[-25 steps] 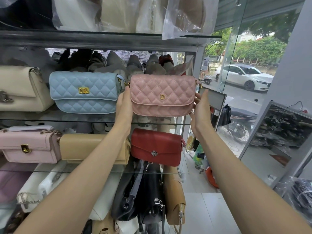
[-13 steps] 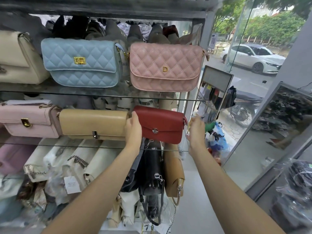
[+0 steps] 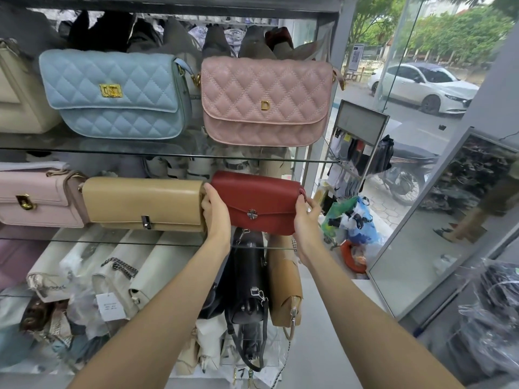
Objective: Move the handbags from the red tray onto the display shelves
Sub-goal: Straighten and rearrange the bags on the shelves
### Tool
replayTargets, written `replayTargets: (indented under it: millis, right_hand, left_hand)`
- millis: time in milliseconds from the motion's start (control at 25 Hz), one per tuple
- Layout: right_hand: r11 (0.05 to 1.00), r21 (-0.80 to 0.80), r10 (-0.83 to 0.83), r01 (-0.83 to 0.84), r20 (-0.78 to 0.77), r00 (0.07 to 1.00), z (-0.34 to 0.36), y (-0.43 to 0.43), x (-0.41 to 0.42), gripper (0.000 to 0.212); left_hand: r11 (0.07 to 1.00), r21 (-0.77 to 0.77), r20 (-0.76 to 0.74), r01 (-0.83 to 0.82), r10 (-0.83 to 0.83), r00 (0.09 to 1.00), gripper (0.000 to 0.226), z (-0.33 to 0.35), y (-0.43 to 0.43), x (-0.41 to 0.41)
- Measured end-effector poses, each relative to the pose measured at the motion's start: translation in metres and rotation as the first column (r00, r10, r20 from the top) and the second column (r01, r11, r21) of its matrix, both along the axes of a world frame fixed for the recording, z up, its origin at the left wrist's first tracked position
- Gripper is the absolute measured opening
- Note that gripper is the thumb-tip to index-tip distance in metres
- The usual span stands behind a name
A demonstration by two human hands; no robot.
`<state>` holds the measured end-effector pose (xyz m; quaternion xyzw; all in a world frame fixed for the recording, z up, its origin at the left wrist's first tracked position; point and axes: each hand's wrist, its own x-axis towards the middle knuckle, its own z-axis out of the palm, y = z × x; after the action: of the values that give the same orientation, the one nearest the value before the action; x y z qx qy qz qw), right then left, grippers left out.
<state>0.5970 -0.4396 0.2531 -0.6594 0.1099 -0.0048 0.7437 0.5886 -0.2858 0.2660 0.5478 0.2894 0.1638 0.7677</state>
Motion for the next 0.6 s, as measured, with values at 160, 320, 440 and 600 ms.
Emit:
replayTargets:
  millis: [160, 320, 440, 600]
  right_hand:
    - [0.999, 0.051, 0.013, -0.012, -0.030, 0.999, -0.004, -0.004, 0.008, 0.039]
    - [0.994, 0.104, -0.016, 0.019, -0.028, 0.999, -0.003, -0.011, 0.015, 0.067]
    - [0.985, 0.172, -0.020, 0.023, -0.020, 1.000, -0.003, -0.018, 0.018, 0.066]
    - [0.974, 0.222, -0.041, 0.046, -0.028, 0.999, -0.006, -0.022, 0.015, 0.078]
  left_hand:
    - [0.999, 0.021, 0.013, -0.040, 0.040, 0.999, 0.076, -0.001, 0.000, 0.007]
    - [0.995, 0.095, -0.047, 0.009, -0.005, 0.999, 0.086, -0.010, 0.001, 0.006]
    - [0.997, 0.072, -0.015, -0.006, 0.007, 1.000, 0.085, -0.017, 0.005, 0.004]
    - [0.998, 0.036, 0.016, 0.059, -0.059, 0.998, 0.083, -0.020, 0.008, -0.002]
